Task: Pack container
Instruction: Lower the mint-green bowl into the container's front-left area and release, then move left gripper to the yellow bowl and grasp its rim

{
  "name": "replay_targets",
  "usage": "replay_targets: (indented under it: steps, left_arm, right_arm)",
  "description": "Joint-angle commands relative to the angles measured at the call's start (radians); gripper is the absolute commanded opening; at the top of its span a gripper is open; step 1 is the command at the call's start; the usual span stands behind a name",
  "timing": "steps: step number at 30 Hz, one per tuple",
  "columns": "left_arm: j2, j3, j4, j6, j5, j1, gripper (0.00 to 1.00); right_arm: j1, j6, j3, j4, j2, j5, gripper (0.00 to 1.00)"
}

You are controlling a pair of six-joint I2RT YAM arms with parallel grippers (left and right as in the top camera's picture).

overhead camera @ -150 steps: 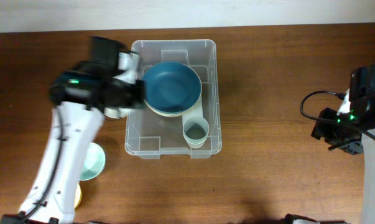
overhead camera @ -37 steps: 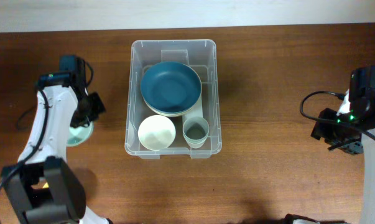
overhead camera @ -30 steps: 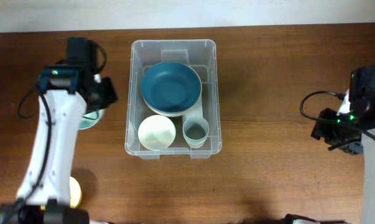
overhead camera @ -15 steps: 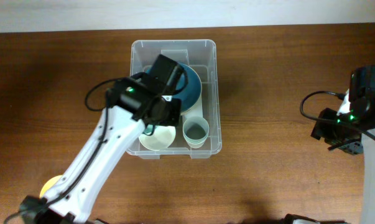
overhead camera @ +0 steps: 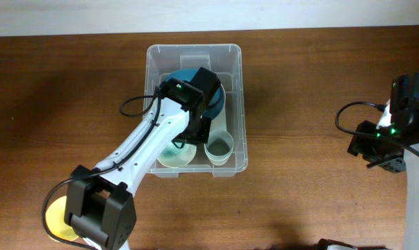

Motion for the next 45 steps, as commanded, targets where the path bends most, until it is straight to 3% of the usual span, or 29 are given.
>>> replay_targets:
  steps: [1,7,11,12,14,15,24,31,38,45]
  left_arm:
    - [-0.003,-0.003,-0.002,0.004,-0.005,0.001,0.66]
    - [-0.071,0.029,-0.040,0.003,-0.011,0.056,0.68]
    - [-0.215,0.067,-0.049,0.002,-0.012,0.172,0.71]
    - [-0.239,0.069,-0.046,-0.006,-0.013,0.195,0.76]
    - [-0.319,0.069,-0.043,-0.067,-0.029,0.280,0.95]
    - [-0.355,0.069,-0.043,-0.090,-0.031,0.326,0.99]
    - [-0.472,0.048,-0.135,-0.248,-0.031,0.742,0.99]
    - [-0.472,-0.216,-0.079,-0.480,-0.069,0.898,0.99]
    - [-0.471,-0.563,0.158,-0.479,-0.065,0.972,0.99]
    - [-0.471,-0.762,0.329,-0.479,-0.072,0.991,1.00]
  right_arm:
    - [-0.001,0.000,0.002,0.000,-0.014,0.010,0.57]
    - [-0.001,0.000,0.002,0.000,-0.014,0.010,0.57]
    - [-0.001,0.000,0.002,0.000,-0.014,0.010,0.57]
    - [-0.001,0.000,0.002,0.001,-0.014,0.010,0.57]
    - [-0.001,0.000,0.002,0.004,-0.014,0.010,0.57]
    - [-0.001,0.000,0.002,0.006,-0.014,0.010,0.57]
    - [-0.001,0.000,0.002,0.007,-0.014,0.009,0.57]
    - [-0.001,0.000,0.002,0.006,-0.014,0.008,0.57]
    - [-0.001,0.000,0.002,0.007,-0.014,-0.006,0.57]
    - [-0.001,0.000,0.002,0.006,-0.014,-0.006,0.57]
